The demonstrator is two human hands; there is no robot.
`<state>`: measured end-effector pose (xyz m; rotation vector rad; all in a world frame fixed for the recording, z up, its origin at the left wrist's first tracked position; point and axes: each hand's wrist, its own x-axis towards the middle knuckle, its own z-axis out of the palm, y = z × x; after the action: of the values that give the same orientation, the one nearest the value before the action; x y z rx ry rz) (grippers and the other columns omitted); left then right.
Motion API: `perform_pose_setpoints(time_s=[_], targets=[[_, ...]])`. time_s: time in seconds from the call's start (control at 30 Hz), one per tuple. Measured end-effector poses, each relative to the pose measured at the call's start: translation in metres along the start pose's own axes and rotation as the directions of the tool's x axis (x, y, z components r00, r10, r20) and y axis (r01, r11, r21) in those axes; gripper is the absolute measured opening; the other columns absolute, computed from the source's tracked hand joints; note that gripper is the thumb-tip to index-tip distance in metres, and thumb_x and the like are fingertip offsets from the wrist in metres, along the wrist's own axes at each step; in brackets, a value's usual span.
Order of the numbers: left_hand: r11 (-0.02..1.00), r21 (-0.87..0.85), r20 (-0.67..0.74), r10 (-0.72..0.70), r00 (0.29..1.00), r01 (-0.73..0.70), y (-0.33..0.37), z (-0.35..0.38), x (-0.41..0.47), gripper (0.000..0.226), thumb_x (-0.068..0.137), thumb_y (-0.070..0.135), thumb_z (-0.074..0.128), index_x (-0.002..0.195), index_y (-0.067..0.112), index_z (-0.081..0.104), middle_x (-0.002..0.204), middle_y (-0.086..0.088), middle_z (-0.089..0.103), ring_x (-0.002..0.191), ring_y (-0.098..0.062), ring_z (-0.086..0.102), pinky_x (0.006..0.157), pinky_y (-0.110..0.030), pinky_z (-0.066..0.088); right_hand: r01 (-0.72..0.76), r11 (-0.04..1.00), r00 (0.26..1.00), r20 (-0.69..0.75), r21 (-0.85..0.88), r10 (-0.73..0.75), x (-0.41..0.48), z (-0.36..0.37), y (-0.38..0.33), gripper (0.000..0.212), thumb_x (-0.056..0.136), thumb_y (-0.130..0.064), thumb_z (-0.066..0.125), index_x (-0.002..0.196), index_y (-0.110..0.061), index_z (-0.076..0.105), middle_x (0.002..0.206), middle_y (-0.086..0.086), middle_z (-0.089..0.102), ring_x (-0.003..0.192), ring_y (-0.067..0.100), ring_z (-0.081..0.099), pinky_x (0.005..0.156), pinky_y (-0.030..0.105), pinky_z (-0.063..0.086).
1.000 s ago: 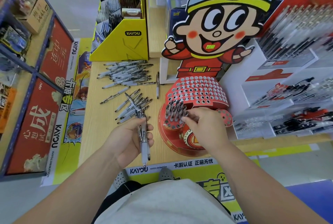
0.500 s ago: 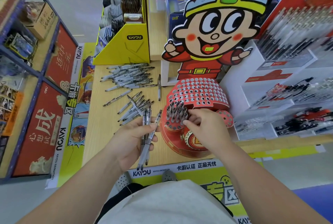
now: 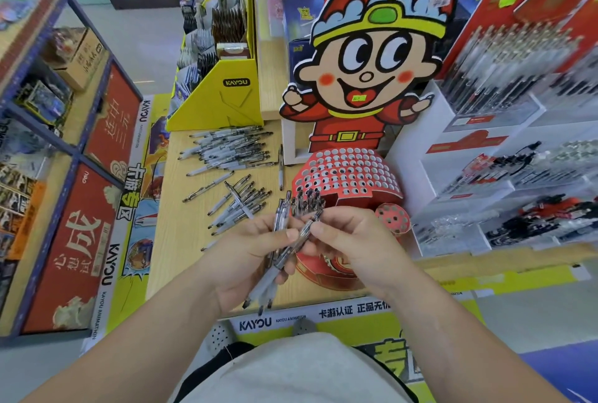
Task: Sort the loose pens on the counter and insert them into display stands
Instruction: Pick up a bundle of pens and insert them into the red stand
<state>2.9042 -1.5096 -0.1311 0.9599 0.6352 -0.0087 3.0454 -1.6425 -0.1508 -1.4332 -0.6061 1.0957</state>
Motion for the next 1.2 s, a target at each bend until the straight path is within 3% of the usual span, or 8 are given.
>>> perform_pose_setpoints(time_s=[0.07, 0.13, 0.3, 0.43, 0.57, 0.67, 0.83, 1.2], targets=[[0.999, 0.019, 0.004, -0.027, 1.000, 0.027, -0.002, -0.002, 0.002, 0.007, 0.080, 0.019, 0.074, 0.087, 0.020, 0.076, 0.083, -0.018, 0.069, 0.057, -0.022, 0.056, 0.050, -0.027, 0.046, 0.014, 1.000, 1.000, -0.012, -0.013, -0.014, -0.002, -0.003, -0.003, 0.014, 0.094, -0.016, 0.067, 0.092, -0.004, 0.072, 0.081, 0.015, 0.074, 0.076, 0.027, 0.064, 0.069, 0.036, 0.048], [0.998, 0.022, -0.047, -0.057, 0.997, 0.058, -0.006, -0.007, 0.006, 0.019, 0.084, 0.022, 0.075, 0.100, 0.012, 0.071, 0.086, -0.020, 0.066, 0.060, -0.024, 0.057, 0.051, -0.030, 0.046, 0.012, 1.000, 0.996, -0.086, 0.011, -0.011, -0.003, -0.009, -0.005, 0.008, 0.092, -0.013, 0.067, 0.087, -0.008, 0.071, 0.079, 0.012, 0.074, 0.072, 0.021, 0.069, 0.060, 0.027, 0.047], [0.989, -0.094, -0.361, -0.137, 0.922, 0.110, -0.025, -0.035, 0.015, 0.031, 0.099, 0.020, 0.055, 0.119, -0.002, 0.064, 0.081, -0.016, 0.066, 0.061, -0.026, 0.058, 0.056, -0.033, 0.047, 0.026, 1.000, 0.946, -0.325, 0.012, -0.021, -0.003, -0.033, -0.008, 0.006, 0.091, -0.011, 0.069, 0.086, -0.009, 0.071, 0.079, 0.013, 0.075, 0.068, 0.021, 0.072, 0.053, 0.022, 0.048], [0.976, -0.204, -0.410, -0.151, 0.900, 0.071, -0.033, -0.050, 0.011, 0.035, 0.104, 0.017, 0.039, 0.121, -0.002, 0.063, 0.079, -0.015, 0.064, 0.060, -0.024, 0.055, 0.058, -0.035, 0.046, 0.064, 0.983, 0.886, -0.443, -0.174, -0.136, 0.000, -0.039, -0.004, 0.006, 0.090, -0.013, 0.073, 0.086, -0.017, 0.072, 0.076, 0.008, 0.076, 0.070, 0.021, 0.075, 0.060, 0.024, 0.053], [0.972, -0.236, -0.354, -0.085, 0.931, 0.000, -0.031, -0.045, 0.006, 0.034, 0.104, 0.014, 0.035, 0.121, 0.000, 0.062, 0.078, -0.012, 0.062, 0.060, -0.023, 0.054, 0.056, -0.035, 0.048, 0.043, 0.884, 0.880, -0.402, -0.465, -0.254, 0.006, -0.034, 0.011, 0.008, 0.087, -0.024, 0.077, 0.083, -0.026, 0.071, 0.074, -0.004, 0.073, 0.073, 0.016, 0.072, 0.073, 0.039, 0.058], [0.970, -0.242, -0.302, -0.055, 0.952, -0.021, -0.028, -0.042, 0.004, 0.034, 0.104, 0.011, 0.033, 0.121, 0.001, 0.062, 0.080, -0.013, 0.062, 0.062, -0.023, 0.055, 0.055, -0.034, 0.050, 0.015, 0.789, 0.886, -0.358, -0.614, -0.295, 0.009, -0.027, 0.016, 0.007, 0.087, -0.029, 0.076, 0.084, -0.032, 0.070, 0.075, -0.019, 0.069, 0.072, 0.004, 0.066, 0.071, 0.036, 0.057], [0.968, -0.249, -0.267, -0.032, 0.963, -0.036, -0.025, -0.040, 0.001, 0.032, 0.104, 0.007, 0.034, 0.118, 0.002, 0.062, 0.082, -0.013, 0.065, 0.065, -0.023, 0.059, 0.058, -0.034, 0.054, 0.014, 0.700, 0.898, -0.300, -0.714, -0.323, 0.012, -0.019, 0.020, 0.006, 0.087, -0.026, 0.077, 0.092, -0.024, 0.075, 0.070, -0.018, 0.066, 0.073, -0.002, 0.062, 0.068, 0.028, 0.052], [0.971, -0.231, -0.257, -0.006, 0.966, -0.055, -0.028, -0.044, 0.000, 0.027, 0.103, 0.004, 0.042, 0.117, 0.004, 0.065, 0.084, -0.014, 0.066, 0.066, -0.023, 0.060, 0.059, -0.034, 0.055, 0.018, 0.594, 0.894, -0.254, -0.804, -0.370, 0.022, -0.009, 0.025, 0.010, 0.087, -0.031, 0.075, 0.094, -0.024, 0.074, 0.076, -0.014, 0.071, 0.071, 0.005, 0.065, 0.071, 0.036, 0.056]])
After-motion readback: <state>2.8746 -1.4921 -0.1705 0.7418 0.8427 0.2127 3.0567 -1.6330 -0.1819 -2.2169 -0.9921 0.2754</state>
